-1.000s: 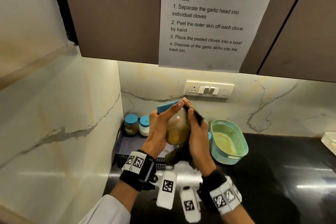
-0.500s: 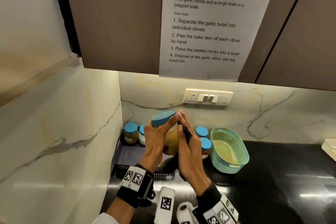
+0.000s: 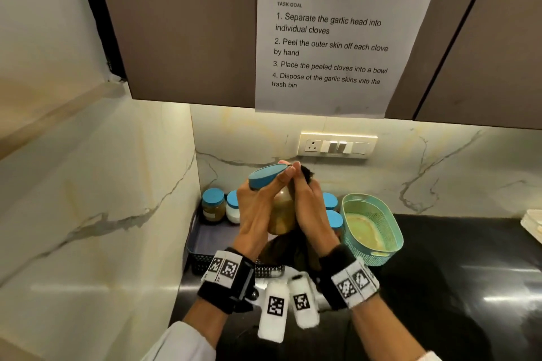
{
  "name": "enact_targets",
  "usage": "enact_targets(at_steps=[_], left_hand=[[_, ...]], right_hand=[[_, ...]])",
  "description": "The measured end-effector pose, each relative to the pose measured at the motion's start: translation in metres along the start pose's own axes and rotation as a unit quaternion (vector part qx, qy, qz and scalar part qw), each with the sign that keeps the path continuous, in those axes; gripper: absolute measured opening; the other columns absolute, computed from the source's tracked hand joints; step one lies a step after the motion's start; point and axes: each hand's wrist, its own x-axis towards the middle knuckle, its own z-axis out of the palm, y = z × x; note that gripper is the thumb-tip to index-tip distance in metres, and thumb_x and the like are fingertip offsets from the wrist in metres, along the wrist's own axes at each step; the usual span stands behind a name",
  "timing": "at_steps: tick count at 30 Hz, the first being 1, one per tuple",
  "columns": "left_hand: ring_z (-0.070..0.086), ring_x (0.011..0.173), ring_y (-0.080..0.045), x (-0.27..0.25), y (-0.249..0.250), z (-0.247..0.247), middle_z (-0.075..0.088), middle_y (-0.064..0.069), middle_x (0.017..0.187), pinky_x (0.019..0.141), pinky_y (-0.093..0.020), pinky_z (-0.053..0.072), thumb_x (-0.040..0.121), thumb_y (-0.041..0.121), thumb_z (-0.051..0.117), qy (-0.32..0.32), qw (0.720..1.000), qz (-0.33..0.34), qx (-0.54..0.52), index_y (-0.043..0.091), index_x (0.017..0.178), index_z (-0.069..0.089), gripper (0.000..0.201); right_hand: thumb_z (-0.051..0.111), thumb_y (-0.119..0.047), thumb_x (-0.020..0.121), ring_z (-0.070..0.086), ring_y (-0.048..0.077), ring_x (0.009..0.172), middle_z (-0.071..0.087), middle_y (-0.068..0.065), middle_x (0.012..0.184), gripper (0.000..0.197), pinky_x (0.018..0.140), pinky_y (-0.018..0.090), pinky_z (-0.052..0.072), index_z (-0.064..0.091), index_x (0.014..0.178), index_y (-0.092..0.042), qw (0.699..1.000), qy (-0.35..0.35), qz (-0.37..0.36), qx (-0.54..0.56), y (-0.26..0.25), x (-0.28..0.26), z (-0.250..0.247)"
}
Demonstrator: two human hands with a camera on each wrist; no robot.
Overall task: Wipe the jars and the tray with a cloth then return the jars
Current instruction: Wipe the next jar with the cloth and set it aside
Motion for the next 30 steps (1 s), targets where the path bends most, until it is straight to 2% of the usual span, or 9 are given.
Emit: enact_targets(at_steps=[6, 10, 12, 14, 17, 19, 22, 26, 30], left_hand=[[0.076, 0.098, -0.034, 0.004, -0.003, -0.011, 0.080, -0.012, 0.099, 0.091, -0.050, 0.062, 0.060, 0.064, 0.088, 0.009, 1.000, -0.016, -0.017, 0.008, 0.108, 0.077, 0.075], [0.074, 0.098, -0.029, -0.002, -0.001, -0.002, 0.078, -0.008, 0.098, 0.086, -0.039, 0.061, 0.070, 0.049, 0.089, 0.005, 0.999, -0.034, 0.011, 0.009, 0.110, 0.074, 0.058], [0.074, 0.103, -0.031, -0.002, 0.002, 0.001, 0.078, -0.010, 0.103, 0.093, -0.047, 0.061, 0.067, 0.054, 0.087, 0.006, 0.999, -0.031, 0.012, 0.009, 0.114, 0.073, 0.067], [0.075, 0.103, -0.038, 0.001, 0.002, -0.001, 0.079, -0.015, 0.104, 0.096, -0.057, 0.060, 0.059, 0.067, 0.091, 0.011, 1.000, -0.024, -0.002, 0.005, 0.115, 0.074, 0.085], [0.075, 0.102, -0.042, 0.001, -0.002, -0.002, 0.078, -0.021, 0.103, 0.094, -0.060, 0.060, 0.055, 0.074, 0.088, 0.010, 0.999, -0.030, -0.022, 0.001, 0.113, 0.074, 0.094], [0.076, 0.097, -0.033, -0.003, 0.000, 0.002, 0.078, -0.014, 0.098, 0.083, -0.050, 0.064, 0.070, 0.070, 0.083, 0.004, 0.999, -0.029, -0.019, 0.008, 0.112, 0.074, 0.075], [0.073, 0.093, -0.018, -0.005, 0.000, 0.002, 0.076, -0.006, 0.100, 0.067, -0.025, 0.058, 0.092, 0.048, 0.072, -0.013, 0.998, -0.046, -0.030, 0.012, 0.118, 0.072, 0.044], [0.074, 0.101, -0.028, -0.002, 0.006, 0.002, 0.078, -0.009, 0.101, 0.077, -0.035, 0.061, 0.077, 0.052, 0.079, -0.024, 0.998, -0.062, -0.008, 0.009, 0.117, 0.073, 0.058], [0.077, 0.097, -0.037, -0.001, 0.007, 0.006, 0.079, -0.018, 0.105, 0.085, -0.048, 0.065, 0.068, 0.055, 0.091, -0.043, 0.997, -0.065, -0.023, 0.006, 0.116, 0.073, 0.070]], right_hand=[[0.037, -0.055, 0.107, 0.037, 0.001, 0.150, 0.045, -0.011, 0.160, 0.054, 0.121, 0.024, 0.035, 0.044, 0.154, -0.031, 0.970, 0.000, -0.195, -0.144, 0.030, -0.043, 0.015], [0.042, -0.052, 0.105, 0.071, 0.014, 0.110, 0.075, -0.009, 0.116, 0.039, 0.087, 0.023, 0.059, 0.069, 0.124, -0.030, 1.000, -0.001, -0.005, -0.002, 0.007, -0.007, -0.002], [0.042, -0.044, 0.108, 0.070, 0.006, 0.105, 0.074, -0.012, 0.112, 0.036, 0.080, 0.013, 0.055, 0.067, 0.128, -0.027, 0.999, 0.016, -0.032, -0.028, 0.002, -0.017, 0.001], [0.042, -0.036, 0.111, 0.058, -0.007, 0.127, 0.063, -0.016, 0.137, 0.042, 0.100, 0.013, 0.049, 0.051, 0.150, -0.023, 0.987, 0.018, -0.127, -0.095, 0.010, -0.035, 0.008], [0.039, -0.049, 0.108, 0.025, 0.002, 0.156, 0.033, -0.013, 0.166, 0.054, 0.126, 0.035, 0.028, 0.037, 0.158, -0.027, 0.952, 0.012, -0.220, -0.212, 0.042, -0.039, 0.013], [0.037, -0.055, 0.107, 0.033, 0.010, 0.154, 0.032, -0.011, 0.168, 0.058, 0.122, 0.033, 0.037, 0.041, 0.158, -0.027, 0.961, 0.011, -0.192, -0.197, 0.041, -0.017, 0.005], [0.046, -0.047, 0.108, 0.067, 0.018, 0.119, 0.065, -0.004, 0.143, 0.039, 0.099, 0.027, 0.056, 0.065, 0.139, -0.032, 0.995, 0.040, -0.076, -0.045, 0.018, 0.004, -0.018], [0.053, -0.042, 0.106, 0.071, 0.040, 0.111, 0.079, 0.010, 0.109, 0.033, 0.088, 0.043, 0.060, 0.077, 0.117, -0.023, 0.990, 0.021, 0.108, 0.085, 0.000, 0.013, -0.032], [0.050, -0.047, 0.105, 0.071, 0.031, 0.116, 0.074, 0.011, 0.124, 0.044, 0.082, 0.034, 0.063, 0.066, 0.136, -0.019, 0.991, 0.070, 0.034, 0.113, 0.006, -0.015, -0.012]])
